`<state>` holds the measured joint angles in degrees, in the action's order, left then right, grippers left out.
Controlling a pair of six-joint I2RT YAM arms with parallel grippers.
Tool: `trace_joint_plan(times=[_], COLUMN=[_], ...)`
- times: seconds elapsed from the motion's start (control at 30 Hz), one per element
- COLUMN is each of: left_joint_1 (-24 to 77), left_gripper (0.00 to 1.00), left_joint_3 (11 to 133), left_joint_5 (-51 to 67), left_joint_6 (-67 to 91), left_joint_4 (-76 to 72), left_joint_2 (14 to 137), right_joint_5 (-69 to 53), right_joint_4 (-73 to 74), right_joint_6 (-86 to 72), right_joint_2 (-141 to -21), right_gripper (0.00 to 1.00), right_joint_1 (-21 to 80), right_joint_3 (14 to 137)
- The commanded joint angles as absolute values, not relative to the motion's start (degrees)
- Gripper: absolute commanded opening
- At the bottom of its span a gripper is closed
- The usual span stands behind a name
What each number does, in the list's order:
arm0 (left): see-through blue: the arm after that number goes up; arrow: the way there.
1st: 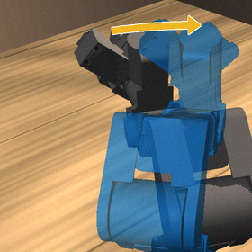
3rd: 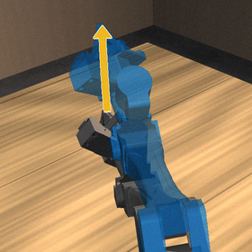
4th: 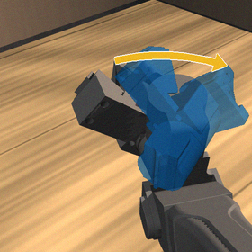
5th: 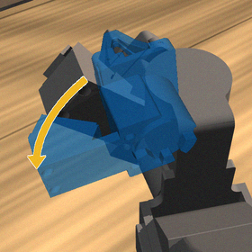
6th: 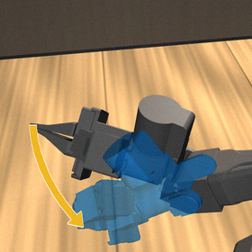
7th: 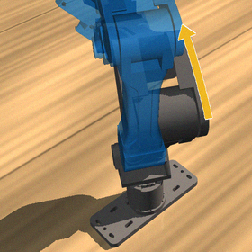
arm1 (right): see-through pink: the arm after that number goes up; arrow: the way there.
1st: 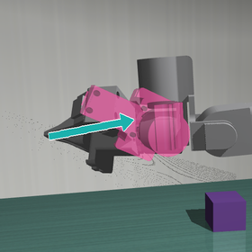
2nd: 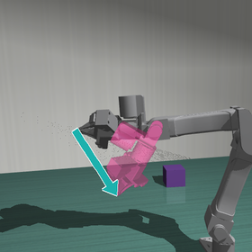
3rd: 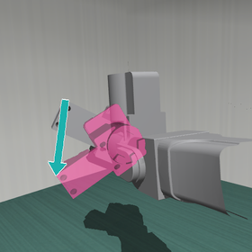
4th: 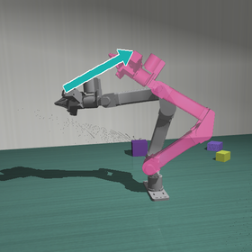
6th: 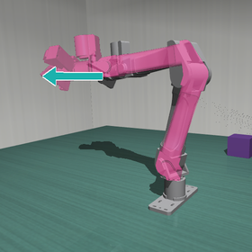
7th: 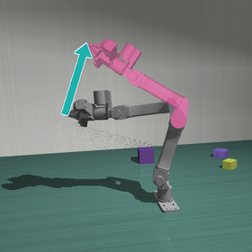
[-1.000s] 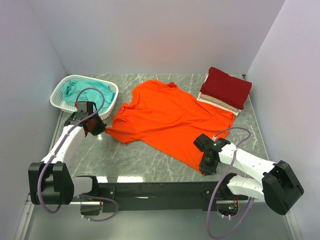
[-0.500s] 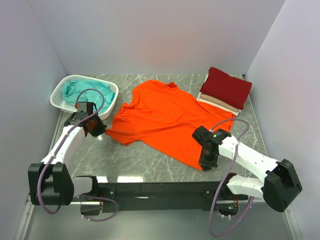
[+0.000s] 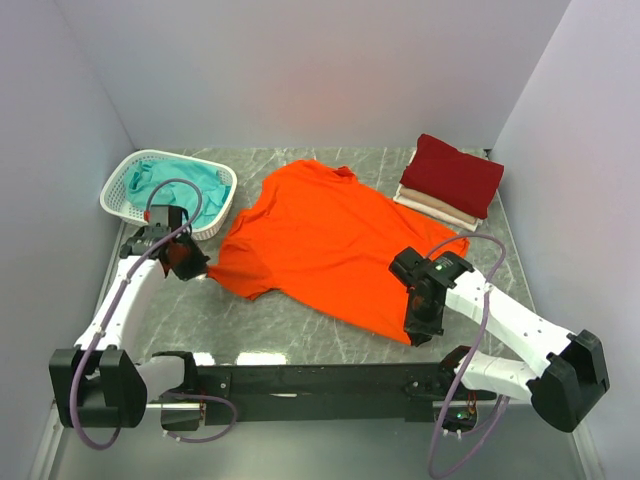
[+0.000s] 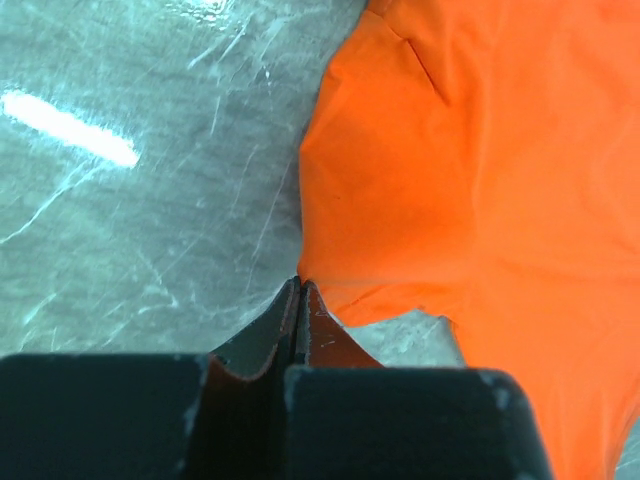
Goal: Fold and stack the t-shirts
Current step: Flatten the tshirt out, then fold the tshirt
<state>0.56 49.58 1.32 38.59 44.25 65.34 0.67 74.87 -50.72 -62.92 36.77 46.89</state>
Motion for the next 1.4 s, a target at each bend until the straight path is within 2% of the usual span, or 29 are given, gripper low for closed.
trace_joint_plan(times=[0.0,0.13,0.33,0.5,0.83,1.1,1.37], left_joint_1=[0.26,0.26,1.84,6.06,9.66,11.95,12.57], left_gripper=[0.01,0.01,0.01,0.01,0.01,0.01,0.00], left_joint_3=[52.12,50.63,52.55,57.38,72.67,87.86,98.34], left_joint_5=[0.17,0.18,4.04,3.52,6.41,8.35,8.53], left_joint_6=[39.46,40.08,41.48,41.75,39.11,37.53,36.56], left_joint_4=[47.72,45.72,40.61,37.19,32.35,31.90,33.05], left_joint_2=[62.76,62.05,67.22,73.03,89.10,102.72,111.18], right_joint_5=[-1.22,-1.67,-3.25,-2.46,-2.81,-2.20,-1.06], right_joint_4=[82.27,78.94,69.88,65.22,61.00,58.98,56.69], right_joint_6=[-50.01,-50.45,-51.33,-48.70,-38.68,-35.16,-32.52], right_joint_2=[-61.61,-61.96,-64.24,-66.27,-68.37,-72.51,-77.69], right_gripper=[0.00,0.00,0.00,0.00,0.00,0.00,0.00], right_joint_1=[37.18,37.09,36.13,29.38,12.50,5.45,0.36], right_joint_3=[47.55,46.50,44.21,43.94,47.46,51.32,52.91])
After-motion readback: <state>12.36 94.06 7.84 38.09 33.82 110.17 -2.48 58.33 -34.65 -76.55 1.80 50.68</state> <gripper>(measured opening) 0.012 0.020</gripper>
